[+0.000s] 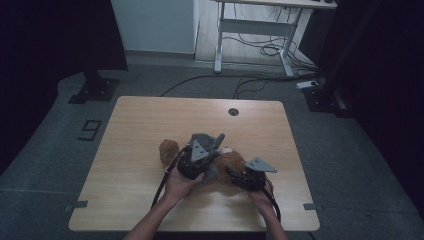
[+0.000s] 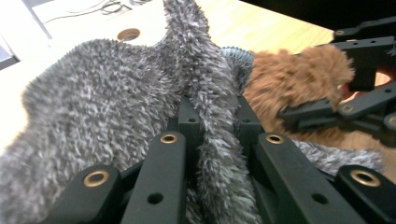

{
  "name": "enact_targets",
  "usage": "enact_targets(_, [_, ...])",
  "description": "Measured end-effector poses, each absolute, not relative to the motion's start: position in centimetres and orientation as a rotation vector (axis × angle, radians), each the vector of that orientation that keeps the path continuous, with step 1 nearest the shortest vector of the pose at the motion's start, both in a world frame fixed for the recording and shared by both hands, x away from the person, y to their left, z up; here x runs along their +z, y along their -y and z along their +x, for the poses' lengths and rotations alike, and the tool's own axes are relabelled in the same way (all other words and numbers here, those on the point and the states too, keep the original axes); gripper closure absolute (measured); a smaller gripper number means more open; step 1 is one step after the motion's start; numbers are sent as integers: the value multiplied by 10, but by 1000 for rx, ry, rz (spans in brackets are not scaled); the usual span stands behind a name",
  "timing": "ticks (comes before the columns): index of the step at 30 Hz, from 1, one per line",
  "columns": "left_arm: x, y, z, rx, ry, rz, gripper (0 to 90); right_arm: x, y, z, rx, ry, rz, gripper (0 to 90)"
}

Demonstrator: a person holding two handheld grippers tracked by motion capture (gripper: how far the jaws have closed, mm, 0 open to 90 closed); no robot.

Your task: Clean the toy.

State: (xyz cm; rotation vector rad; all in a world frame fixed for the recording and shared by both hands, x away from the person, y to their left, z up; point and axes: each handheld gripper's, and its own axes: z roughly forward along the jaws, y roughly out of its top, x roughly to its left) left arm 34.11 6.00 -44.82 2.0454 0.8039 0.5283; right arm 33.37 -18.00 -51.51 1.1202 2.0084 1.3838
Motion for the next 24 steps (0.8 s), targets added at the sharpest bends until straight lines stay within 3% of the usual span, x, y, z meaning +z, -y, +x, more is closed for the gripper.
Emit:
enact_targets(8, [-453,-113,350,546,-960,2002,779,-516,182,334,1395,-2004,1128,399])
enact_targets(11, [-462,-142,351,468,-1024,1967,778,-517,182,333,1403,-2005,1127,394])
enact_targets(24, [-480,-157,331,222,-1033,1984,783,-515,186,312,1390,-2075,1120,276])
